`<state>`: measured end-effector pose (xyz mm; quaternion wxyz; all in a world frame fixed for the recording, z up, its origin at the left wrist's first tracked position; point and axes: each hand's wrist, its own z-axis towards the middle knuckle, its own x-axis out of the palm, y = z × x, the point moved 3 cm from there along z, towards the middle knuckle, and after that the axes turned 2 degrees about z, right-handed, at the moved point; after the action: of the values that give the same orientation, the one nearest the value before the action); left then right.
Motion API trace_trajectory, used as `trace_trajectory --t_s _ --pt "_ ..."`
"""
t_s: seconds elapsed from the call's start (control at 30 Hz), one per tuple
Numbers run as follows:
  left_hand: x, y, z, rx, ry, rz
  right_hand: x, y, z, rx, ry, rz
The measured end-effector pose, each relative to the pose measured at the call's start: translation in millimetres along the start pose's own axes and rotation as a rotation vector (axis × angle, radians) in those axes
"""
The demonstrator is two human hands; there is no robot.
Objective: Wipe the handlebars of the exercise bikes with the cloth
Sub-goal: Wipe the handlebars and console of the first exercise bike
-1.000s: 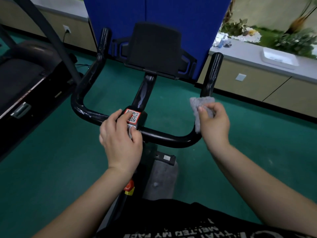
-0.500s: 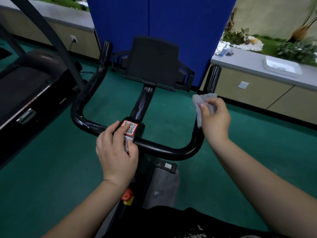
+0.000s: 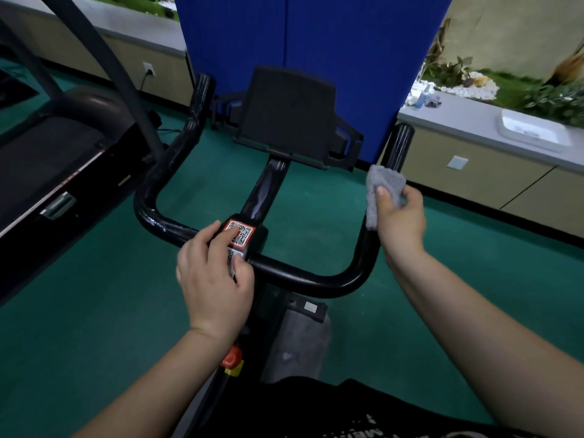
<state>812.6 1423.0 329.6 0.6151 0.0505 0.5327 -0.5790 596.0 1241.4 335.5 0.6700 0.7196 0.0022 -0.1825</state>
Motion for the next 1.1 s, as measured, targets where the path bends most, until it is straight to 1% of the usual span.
trace_trajectory --t_s 0.13,0.27,0.4,0.53,0.67,0.73,0.8,0.87,0.97,1.1 --pt "0.1 0.0 0.2 -0.003 -0.006 0.008 3.4 8.5 9.4 -0.014 -0.019 -0.011" --pt "0.1 0.2 1.1 0.004 -0.001 0.026 8.0 51.1 44.3 -0.136 -0.015 -0.059" --pt "1.1 0.2 1.2 0.002 -0.006 0.034 10.3 83.4 68.0 -0.203 0.025 -0.101" --pt "1.9 0.5 0.7 0.011 -0.01 0.042 10.9 66.1 54.0 -0.212 0.038 -0.075" --pt "2.2 0.8 1.9 0.004 -0.016 0.04 5.9 15.3 19.0 -0.102 0.071 -0.087" --pt "2.3 0.9 2.2 0.01 -0.024 0.041 3.4 1.7 10.1 -0.049 0.093 -0.068" --pt "2.1 0.4 2.3 0.011 -0.029 0.04 3.7 8.7 19.5 -0.059 0.1 -0.094" --pt "1.9 -0.2 2.2 0.005 -0.029 0.041 8.3 27.8 36.7 -0.109 0.118 -0.163" --pt "2.9 -0.1 2.3 0.014 -0.027 0.048 14.7 46.6 52.3 -0.165 0.128 -0.142" --pt "2.5 -0.5 0.0 0.012 -0.034 0.041 9.4 42.4 43.7 -0.14 0.12 -0.123"
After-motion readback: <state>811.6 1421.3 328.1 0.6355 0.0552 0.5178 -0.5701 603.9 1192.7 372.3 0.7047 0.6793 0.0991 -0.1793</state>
